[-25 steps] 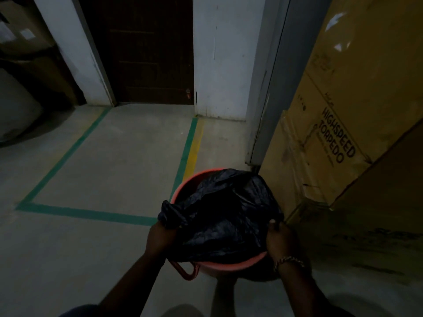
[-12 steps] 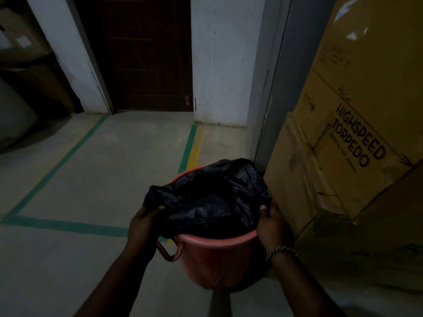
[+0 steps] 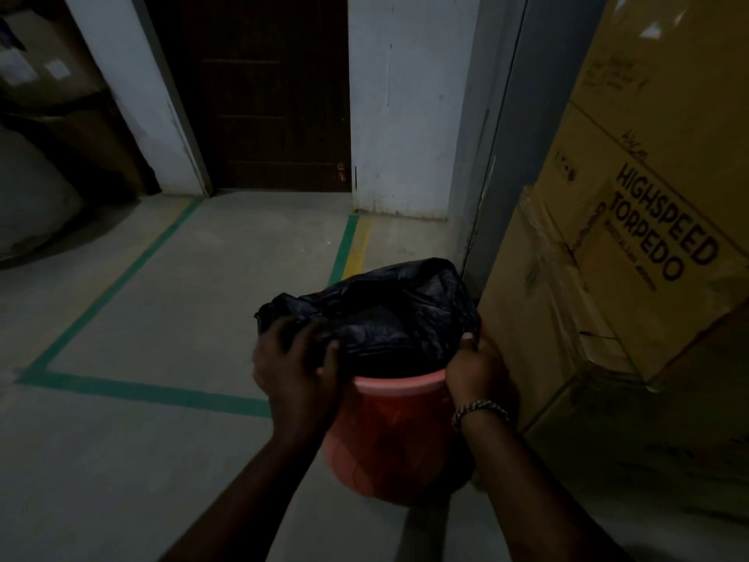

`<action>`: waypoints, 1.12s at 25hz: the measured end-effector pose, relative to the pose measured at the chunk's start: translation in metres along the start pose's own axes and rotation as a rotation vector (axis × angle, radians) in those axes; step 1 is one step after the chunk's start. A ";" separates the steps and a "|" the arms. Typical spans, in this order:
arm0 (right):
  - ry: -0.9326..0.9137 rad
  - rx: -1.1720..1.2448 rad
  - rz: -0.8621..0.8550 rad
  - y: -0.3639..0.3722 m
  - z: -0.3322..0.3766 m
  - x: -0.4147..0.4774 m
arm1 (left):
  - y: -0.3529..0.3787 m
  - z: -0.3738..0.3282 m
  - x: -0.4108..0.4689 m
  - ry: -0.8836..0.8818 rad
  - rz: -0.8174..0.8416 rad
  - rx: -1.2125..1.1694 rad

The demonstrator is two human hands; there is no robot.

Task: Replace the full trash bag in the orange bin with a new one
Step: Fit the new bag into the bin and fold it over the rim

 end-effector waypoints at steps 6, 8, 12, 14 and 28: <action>0.000 0.005 -0.003 0.004 -0.001 0.007 | 0.056 -0.039 -0.035 0.362 0.425 0.048; 0.051 0.093 -0.014 0.009 -0.008 0.017 | 0.057 -0.039 -0.037 0.405 0.411 -0.039; 0.209 0.346 0.130 0.035 -0.023 0.042 | 0.055 -0.029 -0.027 0.359 0.358 -0.107; 0.345 0.640 0.230 0.038 -0.029 0.046 | 0.053 -0.014 -0.020 0.294 0.332 -0.145; 0.635 0.613 0.550 0.057 -0.051 0.011 | 0.048 0.005 -0.023 0.226 0.321 -0.297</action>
Point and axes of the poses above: each hand's wrist, its own x-axis towards the middle knuckle, its own y-axis out of the palm, z = x × y, the point moved 10 cm from there along x, towards the middle knuckle, and after that the axes turned 4 degrees about y, right-handed, at the moved point
